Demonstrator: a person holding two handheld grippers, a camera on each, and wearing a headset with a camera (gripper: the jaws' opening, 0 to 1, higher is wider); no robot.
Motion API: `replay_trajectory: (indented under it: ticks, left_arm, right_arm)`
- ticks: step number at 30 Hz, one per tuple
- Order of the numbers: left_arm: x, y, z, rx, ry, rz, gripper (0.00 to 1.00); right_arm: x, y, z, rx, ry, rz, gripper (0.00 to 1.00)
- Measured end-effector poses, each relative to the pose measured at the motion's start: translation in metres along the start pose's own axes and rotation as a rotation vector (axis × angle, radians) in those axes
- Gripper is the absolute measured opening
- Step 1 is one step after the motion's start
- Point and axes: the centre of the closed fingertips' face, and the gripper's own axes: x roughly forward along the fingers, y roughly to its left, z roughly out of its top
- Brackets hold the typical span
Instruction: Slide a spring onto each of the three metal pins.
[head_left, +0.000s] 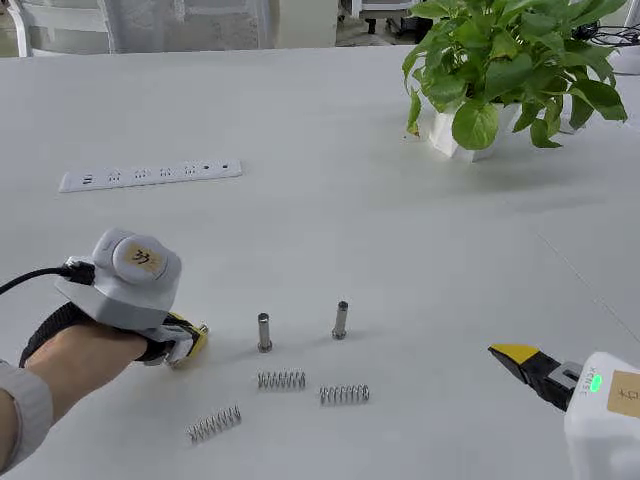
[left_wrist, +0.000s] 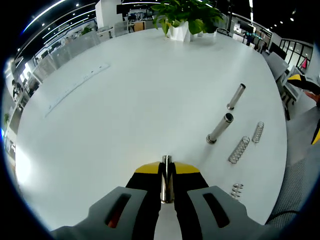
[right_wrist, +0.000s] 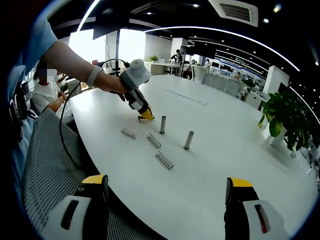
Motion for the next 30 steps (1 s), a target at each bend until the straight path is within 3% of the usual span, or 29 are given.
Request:
replay_trajectory:
  ticks: [11,30]
  left_arm:
    - [-0.015,-0.004,0.012,0.009,-0.062,-0.028,0.04]
    - [-0.028,-0.008,0.01,0.008,-0.104,-0.03,0.04]
  right_arm:
    - [0.002,0.003,0.001,-0.012,0.001,0.011,0.98]
    - [0.005,0.007,0.004,-0.016,-0.012,0.025,0.99]
